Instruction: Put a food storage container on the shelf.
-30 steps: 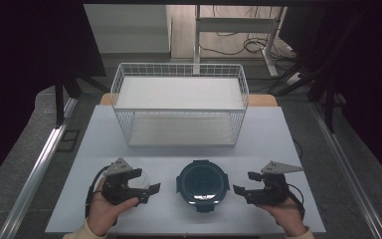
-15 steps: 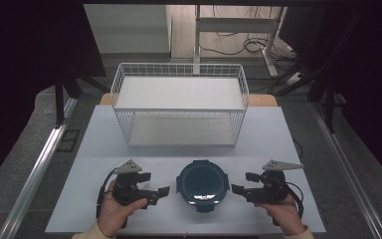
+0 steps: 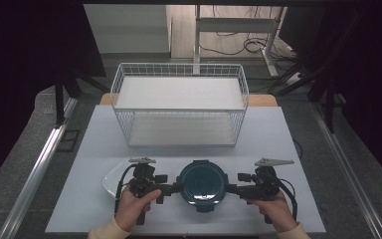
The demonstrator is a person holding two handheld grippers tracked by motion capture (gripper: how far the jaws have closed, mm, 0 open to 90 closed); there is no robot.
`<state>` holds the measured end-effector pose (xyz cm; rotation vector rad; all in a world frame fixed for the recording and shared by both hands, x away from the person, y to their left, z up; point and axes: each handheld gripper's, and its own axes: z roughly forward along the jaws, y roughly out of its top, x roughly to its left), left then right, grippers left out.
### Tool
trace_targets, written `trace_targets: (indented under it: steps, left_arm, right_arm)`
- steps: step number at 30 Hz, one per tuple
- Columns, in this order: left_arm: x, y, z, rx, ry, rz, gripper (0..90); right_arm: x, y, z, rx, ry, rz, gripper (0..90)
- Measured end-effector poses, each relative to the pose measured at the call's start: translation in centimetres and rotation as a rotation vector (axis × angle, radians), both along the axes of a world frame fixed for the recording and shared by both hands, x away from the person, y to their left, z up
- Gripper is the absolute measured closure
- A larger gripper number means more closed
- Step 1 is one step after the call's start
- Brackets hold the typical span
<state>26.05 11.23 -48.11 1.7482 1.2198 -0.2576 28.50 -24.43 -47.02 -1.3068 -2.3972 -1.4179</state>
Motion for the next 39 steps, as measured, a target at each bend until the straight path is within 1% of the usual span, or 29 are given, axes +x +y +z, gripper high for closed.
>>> trace_targets:
  steps: [2, 3, 4, 7, 13, 16, 24, 26, 29, 31, 35, 39]
  left_arm:
    - [0.3, -0.5, -0.4, 0.003, 0.015, -0.003, 8.9]
    - [0.5, -0.8, -0.5, 0.013, 0.020, -0.011, 8.9]
    - [0.5, -1.0, -0.6, 0.007, 0.025, -0.008, 8.8]
    - [0.7, -1.4, -0.9, 0.010, 0.034, -0.017, 8.8]
    - [1.1, -1.7, -1.7, -0.002, 0.072, -0.025, 8.8]
    - [1.2, -1.8, -2.0, 0.000, 0.079, -0.024, 8.8]
    - [1.4, -2.1, -2.7, 0.010, 0.102, -0.033, 8.9]
    - [1.4, -2.3, -2.8, 0.010, 0.100, -0.037, 8.9]
    - [1.5, -2.4, -3.0, -0.011, 0.109, -0.041, 9.1]
    - [1.6, -2.5, -3.1, -0.019, 0.118, -0.040, 9.4]
    - [1.8, -2.6, -3.3, -0.029, 0.121, -0.045, 10.8]
    - [1.9, -2.5, -3.4, -0.047, 0.128, -0.047, 11.9]
  right_arm:
    - [0.1, 0.0, 0.0, 0.004, 0.000, -0.001, 14.3]
    - [0.1, 0.0, 0.0, 0.006, 0.003, -0.001, 14.3]
    - [0.1, 0.0, -0.1, 0.005, 0.004, -0.001, 14.2]
    - [0.2, 0.1, -0.2, 0.006, 0.009, 0.003, 13.9]
    - [0.3, 0.3, -0.4, 0.002, 0.019, 0.007, 13.2]
    - [0.4, 0.3, -0.6, -0.001, 0.026, 0.004, 12.8]
    - [0.9, 0.3, -1.4, 0.031, 0.072, -0.009, 12.1]
    - [1.0, 0.4, -1.6, 0.037, 0.087, -0.011, 12.0]
    - [1.1, 0.6, -1.9, 0.040, 0.101, -0.008, 11.9]
    - [1.2, 0.8, -2.2, 0.046, 0.113, -0.006, 11.9]
    - [1.3, 1.0, -2.6, 0.050, 0.135, -0.005, 11.8]
    - [1.4, 1.4, -3.1, 0.067, 0.163, -0.003, 11.9]
